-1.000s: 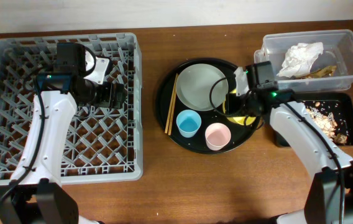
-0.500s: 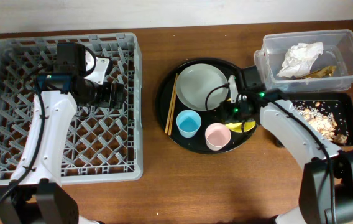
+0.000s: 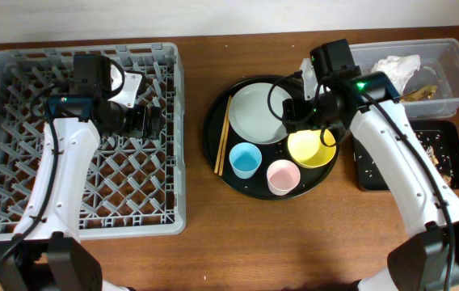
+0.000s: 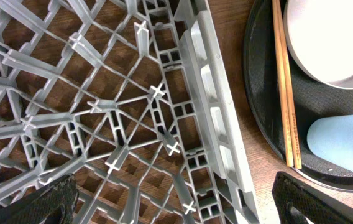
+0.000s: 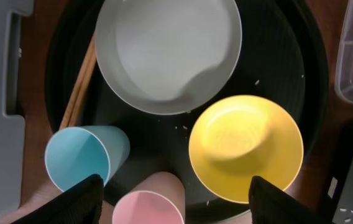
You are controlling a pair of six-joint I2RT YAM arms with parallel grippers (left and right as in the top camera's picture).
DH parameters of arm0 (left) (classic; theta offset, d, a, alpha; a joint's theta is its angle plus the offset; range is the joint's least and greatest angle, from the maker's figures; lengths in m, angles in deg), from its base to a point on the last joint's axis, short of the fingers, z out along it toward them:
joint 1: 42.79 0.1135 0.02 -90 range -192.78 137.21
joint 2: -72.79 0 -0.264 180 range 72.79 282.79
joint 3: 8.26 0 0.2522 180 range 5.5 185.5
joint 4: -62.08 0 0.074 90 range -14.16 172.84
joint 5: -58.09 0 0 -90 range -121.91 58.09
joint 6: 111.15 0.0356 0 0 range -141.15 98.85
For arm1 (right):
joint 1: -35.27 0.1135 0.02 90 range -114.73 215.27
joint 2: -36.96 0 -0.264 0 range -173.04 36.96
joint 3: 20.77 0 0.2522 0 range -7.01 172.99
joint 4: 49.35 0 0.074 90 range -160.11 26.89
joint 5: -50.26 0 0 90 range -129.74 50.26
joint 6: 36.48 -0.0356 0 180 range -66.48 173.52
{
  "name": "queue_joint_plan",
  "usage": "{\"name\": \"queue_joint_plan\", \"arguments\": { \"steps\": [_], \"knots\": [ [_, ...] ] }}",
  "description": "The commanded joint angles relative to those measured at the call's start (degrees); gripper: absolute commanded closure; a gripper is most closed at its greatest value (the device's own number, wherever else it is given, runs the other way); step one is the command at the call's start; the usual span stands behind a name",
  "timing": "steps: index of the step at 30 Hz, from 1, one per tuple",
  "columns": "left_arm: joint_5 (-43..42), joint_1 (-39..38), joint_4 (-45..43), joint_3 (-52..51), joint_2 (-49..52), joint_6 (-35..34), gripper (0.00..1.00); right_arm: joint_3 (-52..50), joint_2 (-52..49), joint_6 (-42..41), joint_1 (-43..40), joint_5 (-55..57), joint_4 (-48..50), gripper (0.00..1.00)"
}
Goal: Sort waste into correct bins and load items into the dishwasher rack
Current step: 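Return the yellow bowl to the round tray with right gripper, then grasp the wooden chopsticks with the left gripper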
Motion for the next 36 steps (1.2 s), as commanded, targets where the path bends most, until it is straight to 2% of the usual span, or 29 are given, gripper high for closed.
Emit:
{"name": "queue_joint_plan", "arguments": {
  "steps": [1, 3, 5, 8, 12, 15, 19, 22, 23, 27, 30, 32, 34, 36],
  "knots": [
    [-4.50, 0.24, -0.70, 1.20, -0.02, 0.33, 0.01, 1.01, 0.22, 0.04, 0.35, -0.15, -0.66, 0.22],
    [-9.38, -0.22, -2.01, 1.18, 0.15, 0.33, 0.01, 1.01, 0.22, 0.04, 0.37, -0.15, -0.63, 0.22],
    [-8.72, -2.71, -3.48, 1.20, 0.66, 0.31, 0.01, 1.01, 0.22, 0.04, 0.35, -0.13, -0.66, 0.21],
    [0.26, -10.12, -6.64, 1.20, 3.43, -4.04, 0.02, 1.01, 0.22, 0.02, 0.35, -0.13, -0.68, 0.21],
    [4.63, -19.52, -13.53, 1.20, 9.73, -8.02, 0.02, 1.01, 0.22, 0.02, 0.35, -0.04, -1.27, 0.21],
    [4.92, -23.19, -16.72, 1.20, 13.66, -8.63, 0.04, 1.01, 0.22, 0.02, 0.35, 0.09, -1.53, 0.21],
    [13.11, -27.21, -19.26, 1.20, 19.28, -11.30, 0.07, 1.01, 0.22, 0.02, 0.35, 0.11, -1.51, 0.21],
    [15.91, -28.15, -19.71, 1.20, 21.55, -13.22, 0.11, 1.01, 0.22, 0.02, 0.35, 0.11, -1.53, 0.20],
    [16.44, -28.15, -19.76, 1.20, 22.29, -13.35, 0.18, 1.01, 0.22, 0.02, 0.35, 0.09, -1.51, 0.20],
    [16.41, -28.20, -20.02, 1.20, 24.33, -13.35, 0.20, 1.01, 0.22, 0.04, 0.35, 0.11, -1.51, 0.17],
    [16.44, -28.20, -20.63, 1.20, 26.75, -13.33, 0.27, 1.01, 0.22, 0.04, 0.35, 0.11, -1.51, 0.17],
    [16.44, -28.15, -20.87, 1.20, 27.23, -13.33, 0.36, 1.01, 0.22, 0.04, 0.35, 0.11, -1.49, 0.16],
    [16.41, -28.15, -21.59, 1.18, 27.30, -13.33, 0.50, 1.01, 0.22, 0.04, 0.35, 0.11, -1.49, 0.16],
    [16.41, -28.15, -22.05, 1.18, 27.50, -13.29, 0.58, 1.01, 0.22, 0.04, 0.35, 0.11, -1.51, 0.16]
  ]
}}
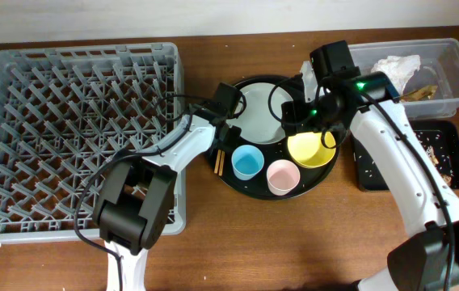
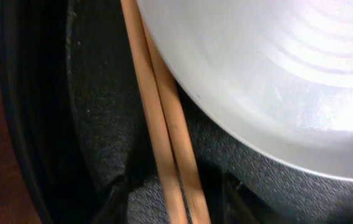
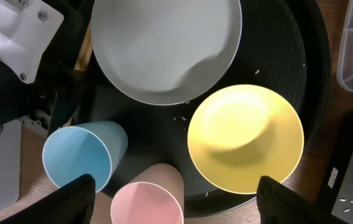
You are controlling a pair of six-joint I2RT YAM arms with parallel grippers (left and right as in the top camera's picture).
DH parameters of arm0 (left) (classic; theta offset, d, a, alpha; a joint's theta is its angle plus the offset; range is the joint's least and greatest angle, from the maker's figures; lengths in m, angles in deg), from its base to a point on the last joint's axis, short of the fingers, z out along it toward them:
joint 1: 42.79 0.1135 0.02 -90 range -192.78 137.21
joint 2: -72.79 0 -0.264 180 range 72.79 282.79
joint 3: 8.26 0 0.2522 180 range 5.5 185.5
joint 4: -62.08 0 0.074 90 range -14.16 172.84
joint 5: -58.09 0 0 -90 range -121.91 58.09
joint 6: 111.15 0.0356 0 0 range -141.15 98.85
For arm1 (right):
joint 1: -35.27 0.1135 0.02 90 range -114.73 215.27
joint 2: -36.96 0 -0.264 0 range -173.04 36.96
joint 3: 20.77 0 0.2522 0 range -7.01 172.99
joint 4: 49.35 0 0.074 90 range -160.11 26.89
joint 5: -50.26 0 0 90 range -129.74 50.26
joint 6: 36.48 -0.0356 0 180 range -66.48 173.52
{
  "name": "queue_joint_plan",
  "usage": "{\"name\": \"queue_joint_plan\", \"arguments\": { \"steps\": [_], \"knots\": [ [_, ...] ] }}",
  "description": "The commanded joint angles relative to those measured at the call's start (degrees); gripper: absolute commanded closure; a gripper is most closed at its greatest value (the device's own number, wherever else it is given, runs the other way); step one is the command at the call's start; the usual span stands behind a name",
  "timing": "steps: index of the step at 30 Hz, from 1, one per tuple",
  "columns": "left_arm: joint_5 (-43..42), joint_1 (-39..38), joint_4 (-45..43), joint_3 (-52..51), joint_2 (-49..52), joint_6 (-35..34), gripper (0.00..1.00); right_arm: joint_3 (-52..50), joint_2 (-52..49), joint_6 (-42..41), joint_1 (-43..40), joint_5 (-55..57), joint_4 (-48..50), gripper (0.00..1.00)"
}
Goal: Sort waste into correct bins and load items into the dishwasher rack
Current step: 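Grasp the wooden chopsticks with the left gripper, then place the chopsticks upright into the dish rack with left gripper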
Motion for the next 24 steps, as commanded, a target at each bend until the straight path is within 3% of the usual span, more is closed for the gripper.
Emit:
{"name": "queue_joint_plan", "arguments": {
  "steps": [1, 4, 8, 14, 24],
  "knots": [
    [0.68, 0.11, -0.46, 0.81, 1.73, 0.07, 0.62, 1.01, 0.22, -0.04, 0.35, 0.11, -0.09, 0.16],
    [0.66, 0.00, -0.44, 0.81, 3.58, 0.07, 0.80, 1.01, 0.22, -0.04, 0.35, 0.24, -0.09, 0.16],
    [0.66, 0.13, -0.42, 0.83, 3.78, 0.04, 0.90, 1.01, 0.22, -0.04, 0.35, 0.28, -0.07, 0.16],
    [0.66, 0.50, 0.35, 1.77, 3.78, 0.02, 0.90, 1.01, 0.22, -0.04, 0.35, 0.28, -0.07, 0.16],
    [0.68, 1.79, 16.00, 18.56, 3.78, 0.04, 0.90, 1.01, 0.22, -0.04, 0.35, 0.28, -0.07, 0.16]
  ]
}}
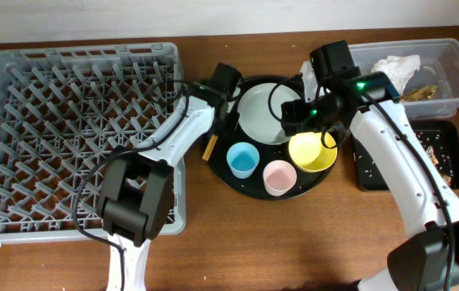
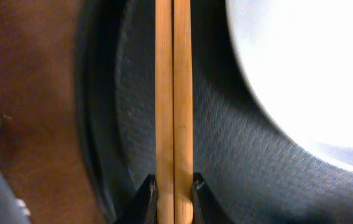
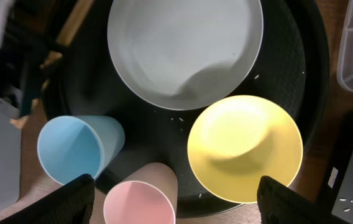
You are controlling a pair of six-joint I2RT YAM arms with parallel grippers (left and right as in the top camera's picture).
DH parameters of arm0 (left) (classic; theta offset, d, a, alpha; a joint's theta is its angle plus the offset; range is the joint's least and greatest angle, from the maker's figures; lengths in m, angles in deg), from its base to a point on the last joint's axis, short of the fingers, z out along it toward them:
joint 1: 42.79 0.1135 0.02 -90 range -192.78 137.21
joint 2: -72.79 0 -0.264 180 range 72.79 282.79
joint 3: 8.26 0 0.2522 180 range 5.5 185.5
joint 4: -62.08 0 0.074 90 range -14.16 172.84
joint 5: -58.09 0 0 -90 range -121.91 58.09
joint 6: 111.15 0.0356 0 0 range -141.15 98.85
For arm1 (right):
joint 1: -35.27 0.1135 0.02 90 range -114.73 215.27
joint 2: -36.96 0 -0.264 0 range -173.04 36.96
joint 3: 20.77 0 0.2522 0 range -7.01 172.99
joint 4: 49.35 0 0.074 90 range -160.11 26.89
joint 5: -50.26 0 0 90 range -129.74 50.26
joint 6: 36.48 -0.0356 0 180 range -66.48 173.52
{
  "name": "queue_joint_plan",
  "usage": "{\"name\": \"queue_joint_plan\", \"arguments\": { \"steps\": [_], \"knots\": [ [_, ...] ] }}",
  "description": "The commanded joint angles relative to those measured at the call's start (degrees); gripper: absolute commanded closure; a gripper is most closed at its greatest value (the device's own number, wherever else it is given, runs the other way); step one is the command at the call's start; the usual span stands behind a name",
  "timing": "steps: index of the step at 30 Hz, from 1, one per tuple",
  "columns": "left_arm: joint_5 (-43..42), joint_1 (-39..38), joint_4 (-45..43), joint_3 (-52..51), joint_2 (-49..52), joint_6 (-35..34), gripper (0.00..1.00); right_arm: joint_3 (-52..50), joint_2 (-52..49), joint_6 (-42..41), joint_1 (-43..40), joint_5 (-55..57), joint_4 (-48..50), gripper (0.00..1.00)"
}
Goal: Sort waste into correct bins and load items into the dishwasher rack
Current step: 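Place the chopsticks upright into the dish rack with left gripper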
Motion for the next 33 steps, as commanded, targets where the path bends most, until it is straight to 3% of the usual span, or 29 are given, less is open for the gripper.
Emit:
{"name": "queue_joint_plan", "arguments": {
  "steps": [1, 8, 14, 19, 29, 31, 33],
  "knots": [
    [0.63, 0.48, 3.41, 5.44, 0.39, 0.24, 0.90, 1.01, 0.22, 0.02, 0.35, 0.28, -0.04, 0.16],
    [2.14, 7.67, 17.20, 18.05, 0.39, -4.50, 0.90, 1.01, 0.22, 0.04, 0.35, 0.28, -0.02, 0.16],
    [2.14, 16.94, 21.86, 21.57, 0.42, -16.04, 0.90, 1.01, 0.22, 0.22, 0.35, 0.28, -0.02, 0.15],
    [2.12, 18.05, 21.86, 21.40, 2.29, -15.50, 0.90, 1.01, 0.22, 0.20, 0.37, 0.26, -0.02, 0.15],
    [2.12, 17.31, 21.92, 21.40, 8.39, -5.95, 0.89, 1.01, 0.22, 0.22, 0.35, 0.28, -0.20, 0.14],
    [2.14, 17.31, 21.99, 21.40, 8.39, -5.14, 0.55, 1.01, 0.22, 0.22, 0.35, 0.31, -0.20, 0.14],
    [2.12, 17.31, 22.27, 21.84, 8.33, -5.14, 0.31, 1.01, 0.22, 0.22, 0.35, 0.28, -0.17, 0.14]
  ]
}}
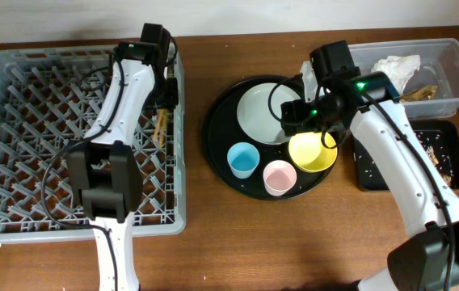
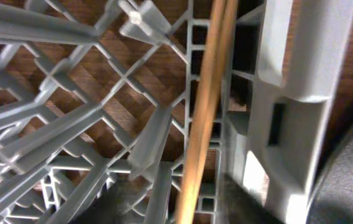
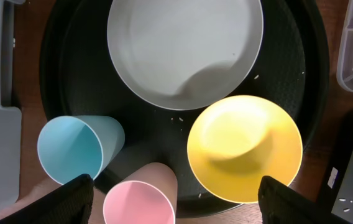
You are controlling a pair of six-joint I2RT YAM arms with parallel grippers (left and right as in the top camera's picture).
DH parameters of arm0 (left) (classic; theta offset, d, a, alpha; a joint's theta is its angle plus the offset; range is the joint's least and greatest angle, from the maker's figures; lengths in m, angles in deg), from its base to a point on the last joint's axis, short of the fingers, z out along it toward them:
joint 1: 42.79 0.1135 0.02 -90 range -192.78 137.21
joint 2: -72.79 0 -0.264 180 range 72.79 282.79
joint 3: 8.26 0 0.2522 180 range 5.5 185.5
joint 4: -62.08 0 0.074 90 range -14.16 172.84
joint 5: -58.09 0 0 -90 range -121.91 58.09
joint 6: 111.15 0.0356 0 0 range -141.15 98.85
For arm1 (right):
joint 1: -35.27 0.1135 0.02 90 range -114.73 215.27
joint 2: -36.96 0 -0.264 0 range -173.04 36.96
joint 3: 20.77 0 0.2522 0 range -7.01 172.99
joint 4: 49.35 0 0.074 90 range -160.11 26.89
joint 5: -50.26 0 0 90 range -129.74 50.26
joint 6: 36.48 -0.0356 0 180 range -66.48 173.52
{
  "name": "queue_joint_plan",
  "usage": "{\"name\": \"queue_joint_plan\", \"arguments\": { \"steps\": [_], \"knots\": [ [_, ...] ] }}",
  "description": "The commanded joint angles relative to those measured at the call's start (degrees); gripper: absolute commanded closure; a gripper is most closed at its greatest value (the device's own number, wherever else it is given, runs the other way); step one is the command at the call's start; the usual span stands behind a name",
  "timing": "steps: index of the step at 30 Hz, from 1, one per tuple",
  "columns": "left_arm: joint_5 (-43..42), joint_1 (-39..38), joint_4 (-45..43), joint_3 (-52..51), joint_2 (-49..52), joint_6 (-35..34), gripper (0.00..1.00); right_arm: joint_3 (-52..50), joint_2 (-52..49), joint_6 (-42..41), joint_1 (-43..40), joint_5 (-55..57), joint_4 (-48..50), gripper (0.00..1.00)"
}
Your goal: Sort waste into correct bins and load items into the dishwasher rack
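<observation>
A pair of wooden chopsticks (image 1: 161, 126) lies in the grey dishwasher rack (image 1: 19, 218) along its right wall. In the left wrist view the chopsticks (image 2: 206, 106) run up from between the blurred dark fingers (image 2: 117, 202). My left gripper (image 1: 165, 97) stands over them with its fingers apart, open. The black round tray (image 1: 210, 133) carries a white plate (image 3: 184, 53), a yellow bowl (image 3: 245, 149), a blue cup (image 3: 77, 149) and a pink cup (image 3: 140, 199). My right gripper (image 3: 179, 199) hovers open above the tray, holding nothing.
A clear bin (image 1: 448, 56) with tissue and scraps stands at the back right. A black tray (image 1: 448, 153) with crumbs lies in front of it. The rack wall (image 2: 288, 93) rises beside the chopsticks. Bare wood shows in front of the tray.
My left gripper was shut on the chopsticks at the tray's left edge. It is now over the rack's upper right part, fingers apart, with the chopsticks in the rack. The right arm has not moved.
My left gripper was open over the rack while the chopsticks lay on the tray beside the plate. Then its fingers straddled them on the tray, then it was shut on them. Now the chopsticks lie in the rack. My right gripper stayed open over the tray throughout.
</observation>
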Motion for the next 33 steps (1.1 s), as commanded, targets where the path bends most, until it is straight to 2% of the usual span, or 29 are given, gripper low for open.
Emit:
{"name": "queue_joint_plan", "arguments": {
  "steps": [1, 6, 9, 10, 12, 13, 15, 18, 20, 23, 26, 33],
  "knots": [
    [-0.15, 0.04, 1.44, 1.40, 1.20, 1.64, 0.30, 1.01, 0.22, 0.17, 0.35, 0.26, -0.15, 0.14],
    [-0.22, -0.13, 14.36, 15.15, 1.18, 1.62, 0.29, 1.01, 0.22, 0.17, 0.35, 0.24, 0.00, 0.14],
    [-0.66, -0.13, 25.92, 25.94, 1.18, 1.60, 0.29, 1.01, 0.22, 0.13, 0.35, 0.22, 0.11, 0.14],
    [-2.05, -0.11, 27.28, 27.36, 0.90, 2.43, 0.32, 1.01, 0.22, 0.13, 0.35, 0.20, 0.33, 0.14],
    [-11.41, -0.44, 27.28, 27.19, -0.70, 6.69, 0.33, 1.03, 0.22, 0.15, 0.35, 0.22, 0.42, 0.11],
    [-12.87, -1.27, 27.28, 26.60, -1.99, 7.34, 0.35, 1.03, 0.22, 0.15, 0.35, 0.22, 0.24, 0.11],
    [-12.46, -3.54, 27.28, 23.78, -4.48, 7.37, 0.35, 1.03, 0.22, 0.15, 0.35, 0.22, 0.26, 0.10],
    [-9.38, -8.28, 27.26, 12.76, -10.23, 5.97, 0.34, 1.03, 0.22, 0.15, 0.35, 0.22, 0.50, 0.10],
    [-9.27, -12.28, 23.56, 4.02, -12.98, 1.46, 0.34, 1.03, 0.22, 0.15, 0.35, 0.20, 1.05, 0.10],
    [-9.01, -17.73, 9.62, -8.04, -13.66, -2.84, 0.36, 1.01, 0.22, 0.15, 0.37, 0.04, 1.70, 0.10],
    [-9.88, -18.71, 0.50, -15.65, -13.66, -6.49, 0.55, 1.01, 0.22, 0.15, 0.37, 0.04, 1.49, 0.10],
    [-11.34, -18.80, -1.99, -16.68, -13.62, -6.38, 0.55, 1.01, 0.22, 0.15, 0.37, 0.04, 1.49, 0.10]
  ]
}}
